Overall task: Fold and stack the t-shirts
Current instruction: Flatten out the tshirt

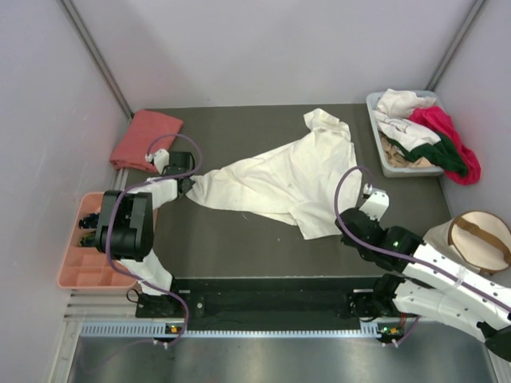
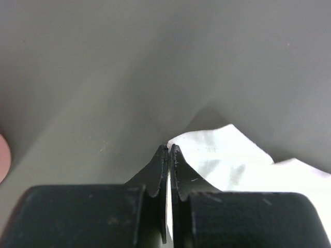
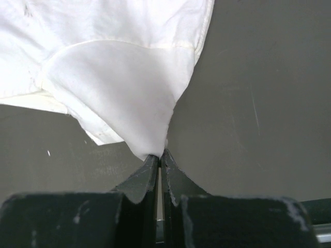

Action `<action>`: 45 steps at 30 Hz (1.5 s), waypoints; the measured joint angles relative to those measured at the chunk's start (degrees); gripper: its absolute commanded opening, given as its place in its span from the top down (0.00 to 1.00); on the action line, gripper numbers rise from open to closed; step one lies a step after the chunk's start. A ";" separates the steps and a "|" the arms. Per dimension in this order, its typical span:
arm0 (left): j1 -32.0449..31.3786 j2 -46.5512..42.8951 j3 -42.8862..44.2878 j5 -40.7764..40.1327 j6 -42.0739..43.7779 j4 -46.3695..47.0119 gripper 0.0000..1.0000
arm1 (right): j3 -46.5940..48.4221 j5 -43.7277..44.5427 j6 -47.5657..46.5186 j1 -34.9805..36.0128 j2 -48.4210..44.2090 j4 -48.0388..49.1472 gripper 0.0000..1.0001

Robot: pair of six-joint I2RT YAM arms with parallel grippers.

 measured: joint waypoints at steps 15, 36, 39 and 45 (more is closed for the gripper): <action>0.00 -2.38 0.35 0.20 0.20 -2.27 1.00 | -8.11 -13.57 -2.82 -0.20 12.61 17.94 1.00; -0.15 -20.06 4.44 3.48 4.22 -8.57 1.00 | 15.80 -7.15 -21.14 -4.90 8.20 16.44 1.00; -0.17 -26.01 7.93 4.63 5.44 -9.81 1.00 | 23.87 -3.74 -26.51 -7.41 6.51 16.92 1.00; -0.17 -33.03 16.31 6.40 7.78 -12.96 1.00 | 32.04 2.05 -36.35 -8.87 6.19 19.32 1.00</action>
